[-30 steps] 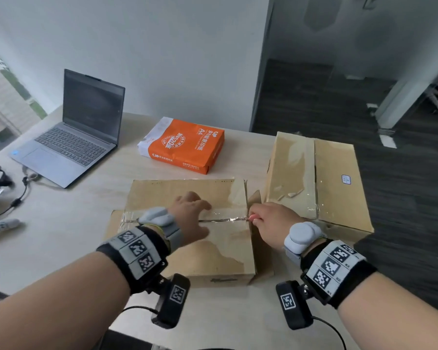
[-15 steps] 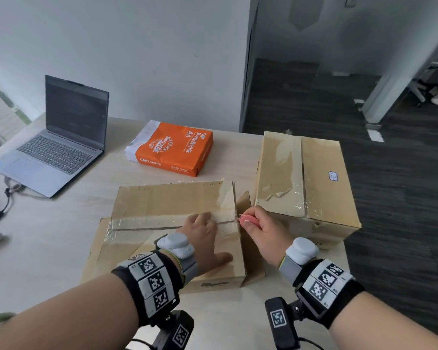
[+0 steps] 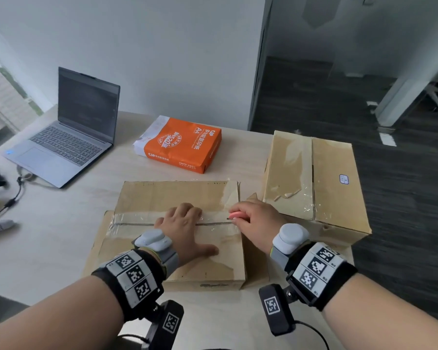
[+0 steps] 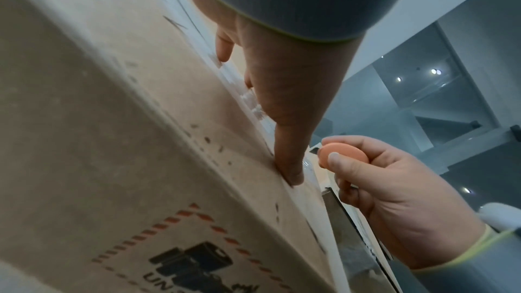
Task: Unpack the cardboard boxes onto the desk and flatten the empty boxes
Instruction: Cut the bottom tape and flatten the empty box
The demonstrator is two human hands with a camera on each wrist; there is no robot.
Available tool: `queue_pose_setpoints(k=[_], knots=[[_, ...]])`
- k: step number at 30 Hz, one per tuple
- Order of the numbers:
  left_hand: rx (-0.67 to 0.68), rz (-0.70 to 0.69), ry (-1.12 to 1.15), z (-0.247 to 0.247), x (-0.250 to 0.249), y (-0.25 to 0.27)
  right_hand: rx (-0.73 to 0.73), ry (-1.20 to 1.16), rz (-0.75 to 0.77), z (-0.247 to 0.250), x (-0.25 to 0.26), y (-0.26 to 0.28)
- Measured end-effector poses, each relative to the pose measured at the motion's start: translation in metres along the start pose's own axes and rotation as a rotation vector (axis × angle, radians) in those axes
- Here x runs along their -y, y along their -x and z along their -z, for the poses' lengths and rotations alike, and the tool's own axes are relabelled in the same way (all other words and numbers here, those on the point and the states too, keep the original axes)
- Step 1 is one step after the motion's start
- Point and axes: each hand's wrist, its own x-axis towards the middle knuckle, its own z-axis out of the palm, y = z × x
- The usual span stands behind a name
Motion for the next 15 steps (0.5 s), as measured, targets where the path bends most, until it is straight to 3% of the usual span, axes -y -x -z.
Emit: queue_pose_setpoints(k=[6,15], knots=[[-0.009,-0.019,0.041,-0.006,0.014,0.002,0.127,0.12,0.076,-0.012,0.022,-0.02],[-0.031,-0.006,0.113,-0.017,0.019,0.007,0.181,0.281,0.164,-0.024,0.03,-0.039]])
